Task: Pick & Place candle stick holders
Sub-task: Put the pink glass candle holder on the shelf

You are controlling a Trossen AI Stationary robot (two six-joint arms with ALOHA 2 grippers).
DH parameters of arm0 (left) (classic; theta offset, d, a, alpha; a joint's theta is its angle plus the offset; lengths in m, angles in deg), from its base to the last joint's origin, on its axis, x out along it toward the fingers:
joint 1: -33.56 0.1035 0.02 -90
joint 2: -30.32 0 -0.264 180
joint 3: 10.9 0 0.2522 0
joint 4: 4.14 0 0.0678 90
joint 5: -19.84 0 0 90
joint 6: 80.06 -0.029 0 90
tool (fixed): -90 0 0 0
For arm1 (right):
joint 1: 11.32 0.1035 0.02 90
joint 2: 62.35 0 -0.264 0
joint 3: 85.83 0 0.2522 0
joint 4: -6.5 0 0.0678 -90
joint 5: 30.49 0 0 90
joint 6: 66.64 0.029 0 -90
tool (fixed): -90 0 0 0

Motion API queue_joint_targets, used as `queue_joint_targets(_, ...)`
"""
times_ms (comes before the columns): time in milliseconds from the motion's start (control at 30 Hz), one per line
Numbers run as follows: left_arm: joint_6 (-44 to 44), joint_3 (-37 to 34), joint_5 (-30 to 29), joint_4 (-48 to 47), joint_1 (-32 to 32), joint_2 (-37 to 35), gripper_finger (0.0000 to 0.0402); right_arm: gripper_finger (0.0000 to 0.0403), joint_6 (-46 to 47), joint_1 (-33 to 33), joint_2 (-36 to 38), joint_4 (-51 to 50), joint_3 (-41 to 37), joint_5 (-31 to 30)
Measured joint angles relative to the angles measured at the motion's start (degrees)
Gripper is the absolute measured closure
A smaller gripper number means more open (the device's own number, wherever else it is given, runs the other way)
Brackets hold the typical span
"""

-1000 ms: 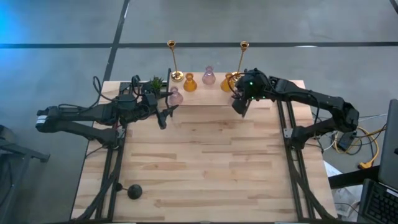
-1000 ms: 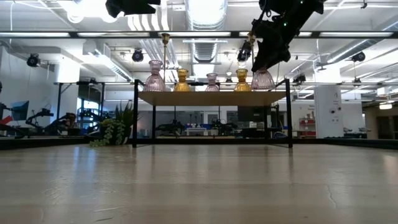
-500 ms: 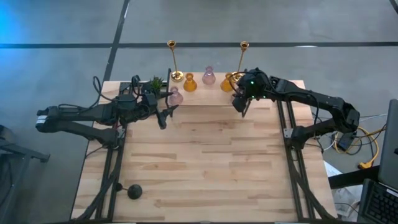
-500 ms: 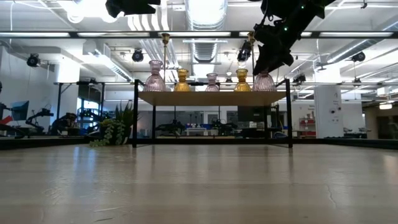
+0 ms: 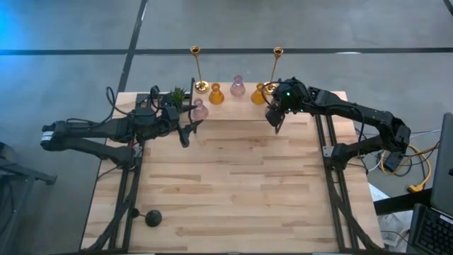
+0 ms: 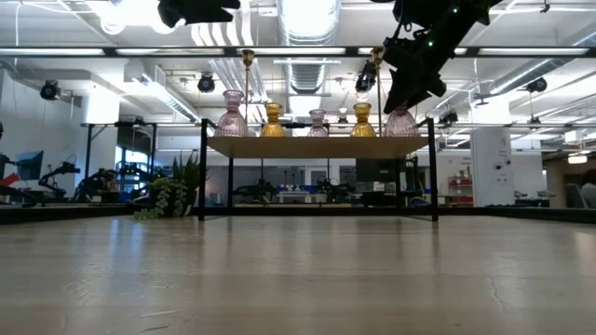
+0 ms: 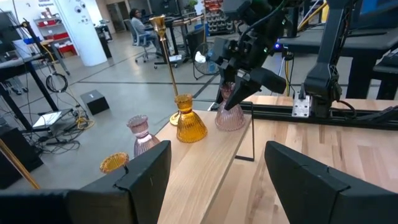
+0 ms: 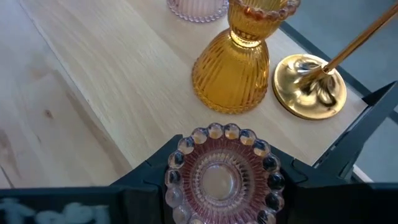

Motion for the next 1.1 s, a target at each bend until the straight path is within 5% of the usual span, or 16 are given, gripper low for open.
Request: queue_joint_targets(1100, 0.7, 0.0, 0.0, -0.1, 0.0, 0.0, 0.0138, 0.0242, 1.2, 0.0, 1.1, -2.9, -0.2, -0.1)
